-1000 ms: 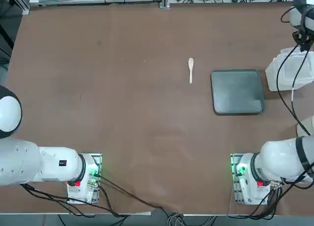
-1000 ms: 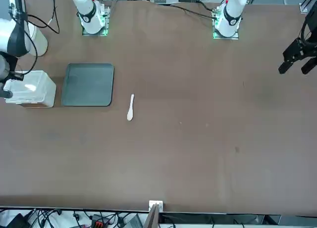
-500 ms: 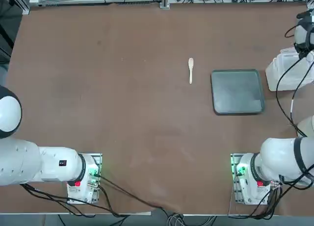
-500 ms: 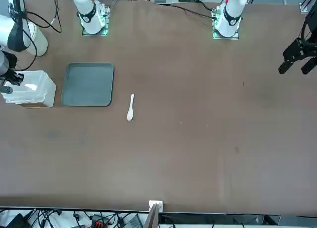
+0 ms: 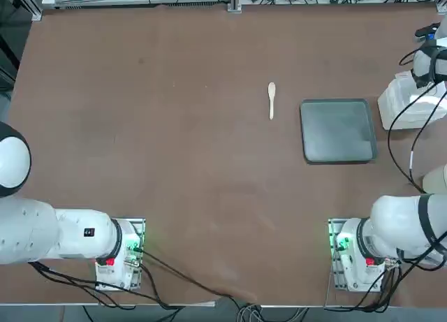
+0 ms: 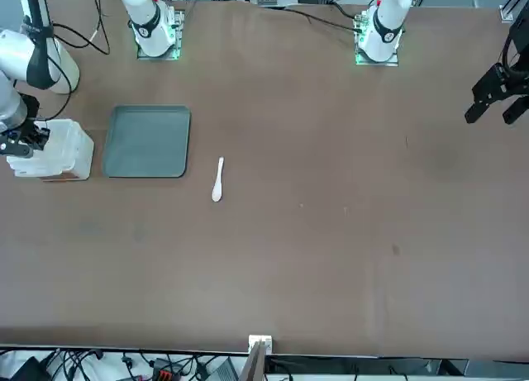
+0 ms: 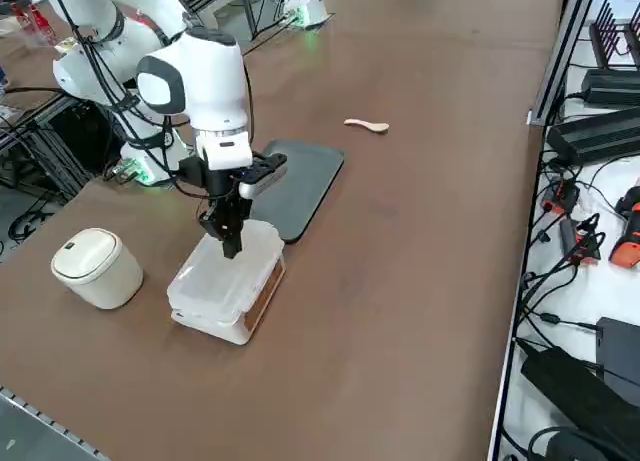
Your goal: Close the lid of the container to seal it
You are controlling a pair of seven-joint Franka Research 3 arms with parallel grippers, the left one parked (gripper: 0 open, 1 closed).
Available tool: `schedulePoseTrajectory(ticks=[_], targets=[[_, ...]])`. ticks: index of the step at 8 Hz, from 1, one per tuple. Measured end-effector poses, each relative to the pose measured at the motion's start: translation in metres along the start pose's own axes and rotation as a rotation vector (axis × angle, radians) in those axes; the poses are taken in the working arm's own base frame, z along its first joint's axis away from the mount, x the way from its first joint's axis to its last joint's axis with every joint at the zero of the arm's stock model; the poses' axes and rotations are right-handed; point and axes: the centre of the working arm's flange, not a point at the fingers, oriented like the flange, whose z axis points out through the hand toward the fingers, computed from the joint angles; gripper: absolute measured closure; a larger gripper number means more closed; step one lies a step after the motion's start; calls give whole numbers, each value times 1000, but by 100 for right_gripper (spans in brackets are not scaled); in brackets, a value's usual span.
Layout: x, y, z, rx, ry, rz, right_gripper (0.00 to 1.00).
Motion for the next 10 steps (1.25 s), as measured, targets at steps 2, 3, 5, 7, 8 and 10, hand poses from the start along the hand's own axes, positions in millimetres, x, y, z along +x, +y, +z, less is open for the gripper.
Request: schedulePoseTrajectory(ticks=[2, 3, 5, 7, 8, 10], targets=[[1, 0, 5, 3, 9, 1, 98], [1, 2, 6, 3, 16, 4, 98], [0, 4, 8, 3, 25, 7, 98], [0, 5, 8, 3, 30, 9, 98], [0, 6, 8, 4, 30, 11, 98], [-1, 7, 7, 23, 9, 37, 98]])
